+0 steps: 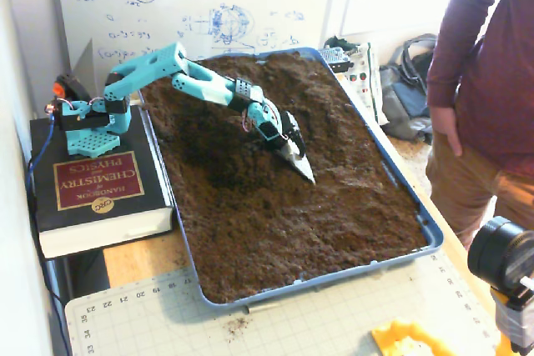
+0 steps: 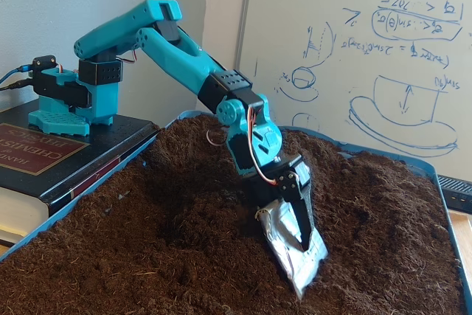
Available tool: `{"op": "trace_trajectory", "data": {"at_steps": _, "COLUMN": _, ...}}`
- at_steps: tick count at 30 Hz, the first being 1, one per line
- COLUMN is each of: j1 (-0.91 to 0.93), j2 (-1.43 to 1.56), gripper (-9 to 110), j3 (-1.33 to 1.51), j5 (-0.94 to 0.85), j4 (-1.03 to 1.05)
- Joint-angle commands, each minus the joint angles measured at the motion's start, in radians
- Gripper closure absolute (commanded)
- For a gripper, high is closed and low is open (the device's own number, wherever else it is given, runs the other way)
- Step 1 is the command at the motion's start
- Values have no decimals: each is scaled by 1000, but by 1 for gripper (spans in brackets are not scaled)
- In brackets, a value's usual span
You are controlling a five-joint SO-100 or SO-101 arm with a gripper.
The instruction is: Build a berm.
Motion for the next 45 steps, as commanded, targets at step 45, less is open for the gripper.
{"op": "trace_trajectory", "data": {"at_steps": 45, "j1": -129, "j2": 535, "gripper": 101, "j3": 195, "j5": 456, "j4": 14}}
